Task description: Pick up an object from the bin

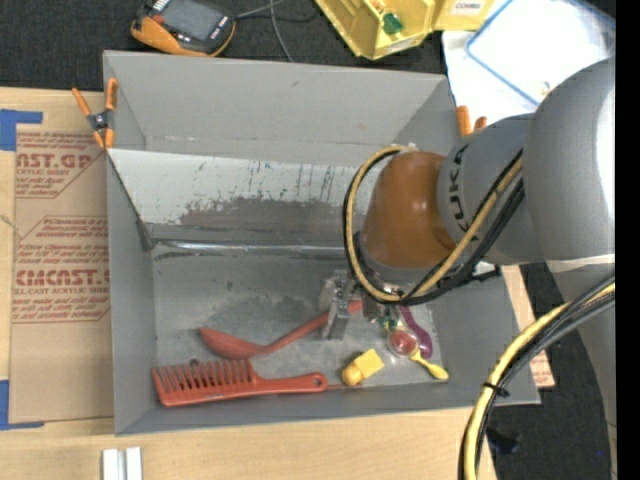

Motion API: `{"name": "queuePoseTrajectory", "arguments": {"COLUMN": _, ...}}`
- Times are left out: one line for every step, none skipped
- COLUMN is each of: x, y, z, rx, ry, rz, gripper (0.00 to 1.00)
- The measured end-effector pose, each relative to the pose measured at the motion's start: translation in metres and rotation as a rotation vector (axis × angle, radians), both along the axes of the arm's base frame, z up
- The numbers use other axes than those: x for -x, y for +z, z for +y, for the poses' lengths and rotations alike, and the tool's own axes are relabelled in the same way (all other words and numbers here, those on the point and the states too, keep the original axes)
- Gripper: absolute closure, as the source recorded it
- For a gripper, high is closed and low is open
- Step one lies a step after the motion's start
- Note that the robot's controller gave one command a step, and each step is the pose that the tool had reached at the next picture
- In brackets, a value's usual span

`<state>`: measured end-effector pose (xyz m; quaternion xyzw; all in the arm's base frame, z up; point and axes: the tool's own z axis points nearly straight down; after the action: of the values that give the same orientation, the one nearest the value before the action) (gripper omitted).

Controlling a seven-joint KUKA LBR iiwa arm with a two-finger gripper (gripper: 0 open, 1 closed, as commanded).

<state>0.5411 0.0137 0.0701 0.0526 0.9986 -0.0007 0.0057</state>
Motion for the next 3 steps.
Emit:
{"name": "queuePoseTrajectory", "arguments": {"x": 0.000, "y": 0.000, "z": 0.000, "rx": 0.000, "ry": 0.000, "rz": 0.000, "gripper": 1.00}}
{"name": "queuePoseTrajectory", "arguments": {"x": 0.016, "y": 0.111, "z": 0.022, "rx": -0.002, "ry": -0.008, "rz": -0.001, "gripper": 1.00}}
{"name": "queuePoseTrajectory", "arguments": {"x": 0.013, "y": 0.092, "z": 0.002, "rx": 0.002, "ry": -0.008, "rz": 0.016, "gripper": 1.00}}
